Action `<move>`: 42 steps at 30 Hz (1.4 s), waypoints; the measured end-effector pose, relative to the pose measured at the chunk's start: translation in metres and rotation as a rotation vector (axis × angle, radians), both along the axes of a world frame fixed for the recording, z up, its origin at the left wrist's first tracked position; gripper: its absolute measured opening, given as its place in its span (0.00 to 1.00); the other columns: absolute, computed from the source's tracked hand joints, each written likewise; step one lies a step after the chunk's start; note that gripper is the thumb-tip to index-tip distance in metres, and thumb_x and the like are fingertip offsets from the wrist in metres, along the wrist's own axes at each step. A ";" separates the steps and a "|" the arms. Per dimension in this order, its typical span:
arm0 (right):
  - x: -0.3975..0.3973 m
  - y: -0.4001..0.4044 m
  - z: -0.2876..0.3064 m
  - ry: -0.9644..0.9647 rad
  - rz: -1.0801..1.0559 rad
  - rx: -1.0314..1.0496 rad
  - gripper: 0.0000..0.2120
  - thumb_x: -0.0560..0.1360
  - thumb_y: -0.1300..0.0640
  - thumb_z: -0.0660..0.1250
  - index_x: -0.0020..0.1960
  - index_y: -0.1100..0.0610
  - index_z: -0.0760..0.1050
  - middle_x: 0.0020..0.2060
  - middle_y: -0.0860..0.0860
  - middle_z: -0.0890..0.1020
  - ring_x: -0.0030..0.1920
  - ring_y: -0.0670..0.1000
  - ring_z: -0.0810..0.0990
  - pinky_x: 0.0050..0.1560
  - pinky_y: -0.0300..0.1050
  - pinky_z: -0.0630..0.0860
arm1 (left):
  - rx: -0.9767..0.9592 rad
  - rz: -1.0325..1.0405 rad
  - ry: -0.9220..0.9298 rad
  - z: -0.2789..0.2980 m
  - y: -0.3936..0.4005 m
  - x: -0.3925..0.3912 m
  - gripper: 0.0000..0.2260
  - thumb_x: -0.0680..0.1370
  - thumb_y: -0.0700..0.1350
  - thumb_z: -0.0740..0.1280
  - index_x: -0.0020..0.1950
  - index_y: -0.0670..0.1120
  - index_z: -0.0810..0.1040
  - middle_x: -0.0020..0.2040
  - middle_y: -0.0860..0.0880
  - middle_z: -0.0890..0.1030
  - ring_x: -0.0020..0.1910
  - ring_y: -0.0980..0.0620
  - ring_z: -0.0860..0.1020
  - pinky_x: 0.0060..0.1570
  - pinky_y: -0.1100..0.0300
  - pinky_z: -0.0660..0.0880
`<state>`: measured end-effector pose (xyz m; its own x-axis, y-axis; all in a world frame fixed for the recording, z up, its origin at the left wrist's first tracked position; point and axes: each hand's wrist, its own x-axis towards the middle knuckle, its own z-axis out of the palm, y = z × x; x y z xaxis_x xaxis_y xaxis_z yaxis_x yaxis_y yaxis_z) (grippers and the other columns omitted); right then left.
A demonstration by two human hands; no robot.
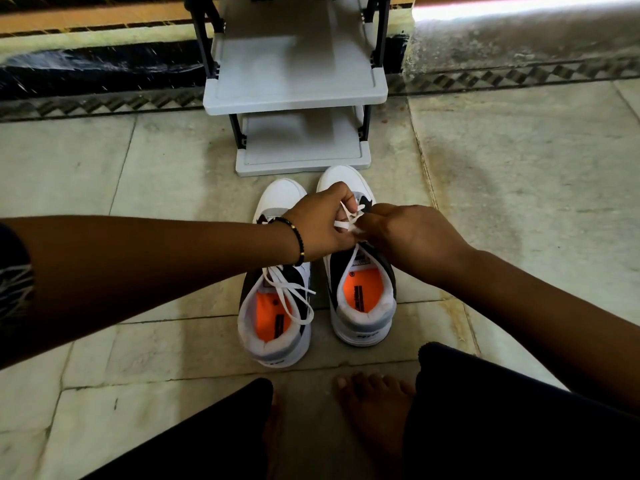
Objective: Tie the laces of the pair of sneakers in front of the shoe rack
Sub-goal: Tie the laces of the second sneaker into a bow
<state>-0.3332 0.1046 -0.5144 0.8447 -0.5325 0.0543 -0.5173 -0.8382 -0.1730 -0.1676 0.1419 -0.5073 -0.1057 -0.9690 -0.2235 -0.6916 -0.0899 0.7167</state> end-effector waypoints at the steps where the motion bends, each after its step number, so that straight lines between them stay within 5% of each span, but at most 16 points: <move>1: 0.001 0.000 0.001 -0.006 0.002 0.001 0.09 0.75 0.58 0.62 0.53 0.58 0.76 0.45 0.56 0.80 0.40 0.61 0.79 0.32 0.50 0.72 | -0.019 0.003 -0.028 -0.001 0.000 -0.001 0.13 0.70 0.40 0.69 0.52 0.44 0.70 0.41 0.48 0.76 0.43 0.45 0.77 0.48 0.55 0.74; 9: 0.007 0.003 0.003 -0.095 -0.063 0.070 0.10 0.77 0.55 0.61 0.45 0.61 0.76 0.40 0.60 0.80 0.38 0.63 0.79 0.32 0.47 0.64 | -0.046 -0.024 -0.216 -0.006 0.003 0.000 0.07 0.75 0.44 0.62 0.52 0.46 0.72 0.46 0.42 0.82 0.45 0.42 0.78 0.45 0.54 0.73; 16: 0.009 0.003 0.005 -0.085 -0.087 0.084 0.12 0.77 0.52 0.60 0.49 0.59 0.76 0.44 0.59 0.80 0.42 0.63 0.79 0.34 0.47 0.66 | 0.065 0.195 -0.011 0.003 -0.004 -0.001 0.07 0.71 0.41 0.67 0.49 0.45 0.80 0.47 0.44 0.83 0.47 0.49 0.79 0.51 0.59 0.75; 20: 0.007 0.003 0.003 -0.075 -0.081 0.077 0.12 0.77 0.53 0.59 0.50 0.58 0.78 0.45 0.58 0.81 0.42 0.62 0.80 0.34 0.47 0.68 | 0.197 0.369 0.188 0.018 -0.012 0.003 0.09 0.71 0.43 0.68 0.47 0.40 0.83 0.34 0.47 0.80 0.27 0.59 0.74 0.29 0.69 0.70; 23: 0.008 0.004 0.004 -0.086 -0.084 0.081 0.12 0.78 0.53 0.59 0.51 0.57 0.78 0.45 0.57 0.81 0.41 0.61 0.80 0.34 0.45 0.66 | 0.229 0.317 0.178 0.023 -0.012 0.006 0.07 0.71 0.42 0.70 0.47 0.42 0.82 0.33 0.50 0.79 0.25 0.61 0.73 0.24 0.71 0.69; 25: 0.009 0.004 0.003 -0.081 -0.090 0.083 0.12 0.78 0.52 0.59 0.52 0.56 0.77 0.45 0.57 0.81 0.41 0.61 0.80 0.34 0.45 0.65 | 0.206 0.272 0.155 0.021 -0.010 0.007 0.07 0.70 0.40 0.72 0.46 0.43 0.82 0.38 0.48 0.81 0.32 0.58 0.77 0.30 0.72 0.72; 29: 0.006 0.001 0.002 -0.069 -0.115 0.066 0.10 0.77 0.55 0.59 0.53 0.57 0.76 0.45 0.56 0.82 0.40 0.61 0.80 0.34 0.48 0.73 | 0.178 0.302 0.125 0.022 -0.017 0.015 0.08 0.67 0.38 0.74 0.45 0.44 0.81 0.40 0.45 0.82 0.43 0.48 0.80 0.49 0.57 0.77; 33: -0.002 0.000 0.001 0.026 -0.109 0.058 0.09 0.77 0.57 0.60 0.54 0.56 0.75 0.45 0.54 0.81 0.42 0.58 0.80 0.34 0.47 0.74 | 0.167 0.239 0.046 0.024 -0.017 0.026 0.09 0.69 0.38 0.72 0.48 0.45 0.82 0.37 0.48 0.81 0.40 0.50 0.79 0.46 0.58 0.76; 37: -0.012 0.004 -0.002 0.112 -0.093 0.041 0.08 0.76 0.61 0.60 0.52 0.54 0.75 0.44 0.52 0.79 0.40 0.56 0.79 0.31 0.44 0.66 | 0.140 0.009 -0.222 0.020 -0.011 0.034 0.08 0.73 0.38 0.68 0.48 0.48 0.83 0.45 0.49 0.83 0.44 0.54 0.76 0.47 0.64 0.70; 42: -0.028 0.009 -0.008 0.093 -0.166 0.127 0.10 0.77 0.61 0.57 0.53 0.53 0.75 0.47 0.51 0.81 0.42 0.57 0.80 0.34 0.45 0.69 | 0.147 0.018 -0.225 0.018 -0.011 0.037 0.08 0.73 0.37 0.67 0.47 0.45 0.83 0.42 0.50 0.81 0.43 0.56 0.77 0.40 0.71 0.69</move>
